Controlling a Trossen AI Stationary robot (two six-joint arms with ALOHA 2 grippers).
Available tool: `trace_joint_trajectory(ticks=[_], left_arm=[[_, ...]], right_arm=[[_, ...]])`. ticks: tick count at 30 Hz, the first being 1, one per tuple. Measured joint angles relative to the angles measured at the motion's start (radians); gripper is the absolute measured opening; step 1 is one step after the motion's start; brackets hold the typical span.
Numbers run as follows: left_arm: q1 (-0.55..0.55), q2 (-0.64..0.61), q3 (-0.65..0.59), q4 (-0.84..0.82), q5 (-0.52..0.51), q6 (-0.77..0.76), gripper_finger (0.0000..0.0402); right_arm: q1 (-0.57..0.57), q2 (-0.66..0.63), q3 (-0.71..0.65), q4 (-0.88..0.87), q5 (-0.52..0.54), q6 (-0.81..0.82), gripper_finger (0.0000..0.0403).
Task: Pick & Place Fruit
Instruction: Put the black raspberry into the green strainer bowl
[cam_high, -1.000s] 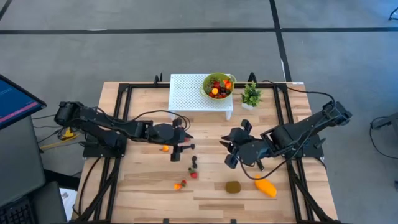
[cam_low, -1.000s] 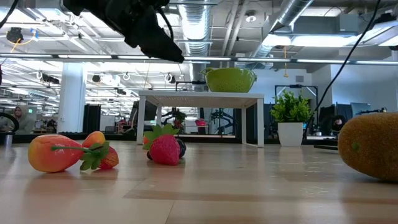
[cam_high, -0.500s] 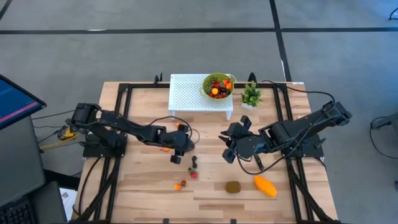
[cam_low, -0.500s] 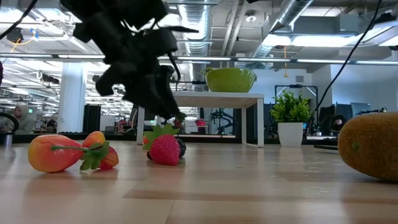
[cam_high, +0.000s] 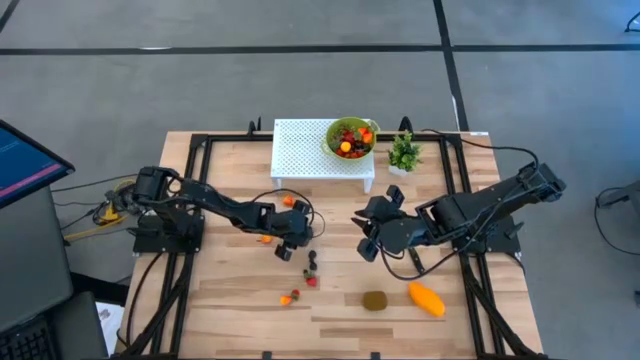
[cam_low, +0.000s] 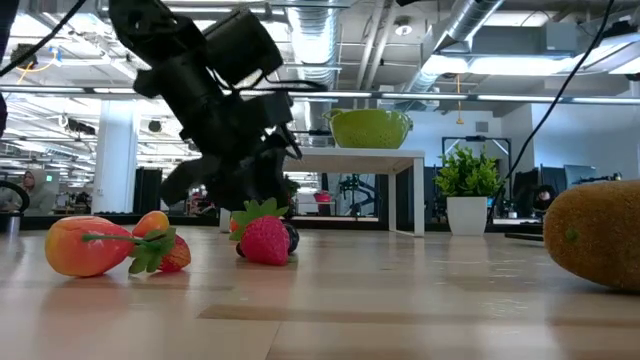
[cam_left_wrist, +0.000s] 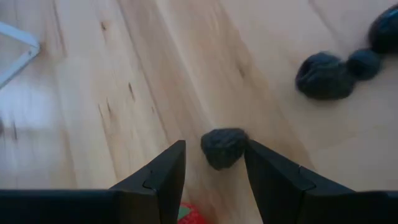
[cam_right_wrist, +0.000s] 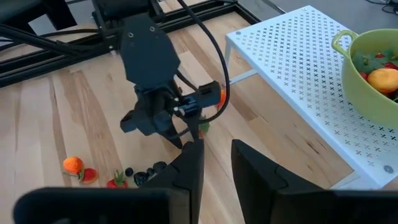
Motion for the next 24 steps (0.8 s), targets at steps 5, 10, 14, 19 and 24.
trace_joint_trajectory(ticks=[5,10,14,19,24], left_arm=[[0.019,0.032,0.000,0.010,0.058,-0.004,0.0158],[0.020,0.048,0.002,0.036,0.093,-0.005,0.0158],[0.019,0.045,0.001,0.049,0.110,-0.005,0.0158],[0.019,0.049,0.001,0.051,0.112,-0.005,0.0148],[0.019,0.049,0.001,0.051,0.111,-0.005,0.0125]], right_arm=[[0.000,0.000,0.000,0.000,0.000,0.000,0.0075],[0.000,0.000,0.000,0.000,0.000,0.000,0.0075],[0.000,0.002,0.000,0.000,0.000,0.000,0.0075],[0.000,0.002,0.000,0.000,0.000,0.000,0.0075],[0.000,0.002,0.000,0.000,0.000,0.000,0.0075]])
